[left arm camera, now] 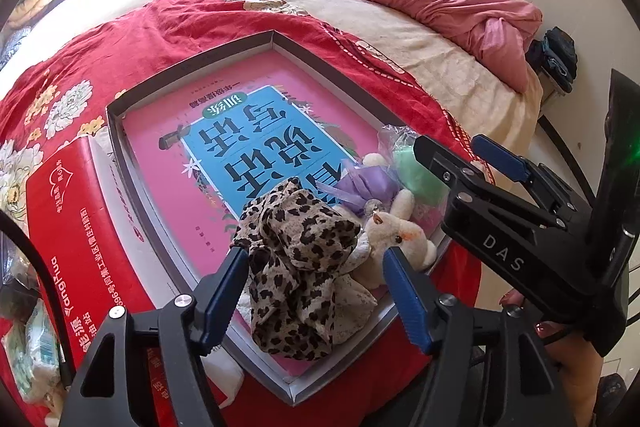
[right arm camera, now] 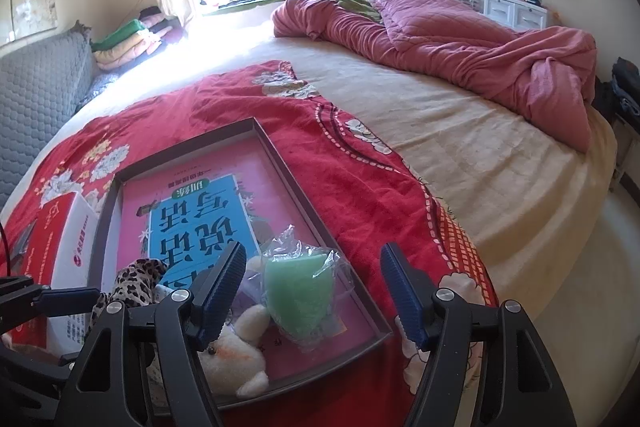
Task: Organize soft objects
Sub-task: 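Open left gripper to release scrunchie while right gripper releases sponge into tray, then withdraw both open grippers from the tray toward the remaining pile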
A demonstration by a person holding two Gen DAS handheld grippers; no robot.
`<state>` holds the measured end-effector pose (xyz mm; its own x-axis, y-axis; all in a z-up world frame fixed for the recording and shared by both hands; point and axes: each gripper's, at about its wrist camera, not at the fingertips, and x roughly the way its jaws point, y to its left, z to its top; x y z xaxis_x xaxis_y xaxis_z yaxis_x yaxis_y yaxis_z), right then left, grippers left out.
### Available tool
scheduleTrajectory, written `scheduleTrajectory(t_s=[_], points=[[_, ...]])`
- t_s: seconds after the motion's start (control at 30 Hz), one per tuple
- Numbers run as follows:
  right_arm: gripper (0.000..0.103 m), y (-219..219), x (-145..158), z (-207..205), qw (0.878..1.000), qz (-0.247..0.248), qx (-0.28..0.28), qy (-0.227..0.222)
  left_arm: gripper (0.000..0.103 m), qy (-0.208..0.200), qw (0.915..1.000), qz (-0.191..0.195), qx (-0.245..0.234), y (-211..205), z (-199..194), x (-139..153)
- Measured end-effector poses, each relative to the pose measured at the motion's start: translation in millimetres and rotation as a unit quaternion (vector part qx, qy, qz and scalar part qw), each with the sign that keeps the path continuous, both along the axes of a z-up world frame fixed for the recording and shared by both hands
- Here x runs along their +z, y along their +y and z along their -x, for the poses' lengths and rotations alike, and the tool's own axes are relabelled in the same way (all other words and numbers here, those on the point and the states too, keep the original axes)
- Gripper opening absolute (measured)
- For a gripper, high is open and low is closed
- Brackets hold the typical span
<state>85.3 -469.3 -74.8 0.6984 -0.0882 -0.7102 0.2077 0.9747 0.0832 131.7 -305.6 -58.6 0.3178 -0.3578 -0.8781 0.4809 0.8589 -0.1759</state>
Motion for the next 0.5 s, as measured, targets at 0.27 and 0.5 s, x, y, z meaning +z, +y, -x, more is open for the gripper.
scheduleTrajectory(t_s=[0.27,0.5], points=[[0.073,-1,1,1,1.000,0.005,-0.005,0.000,0.071,-0.011,0.9999,0.008,0.003,6,2,9],[0.073,1,3,2,1.000,0.011,-0.003,-0.001,0.076,-0.024,0.9996,0.013,0.004,10,7,19]])
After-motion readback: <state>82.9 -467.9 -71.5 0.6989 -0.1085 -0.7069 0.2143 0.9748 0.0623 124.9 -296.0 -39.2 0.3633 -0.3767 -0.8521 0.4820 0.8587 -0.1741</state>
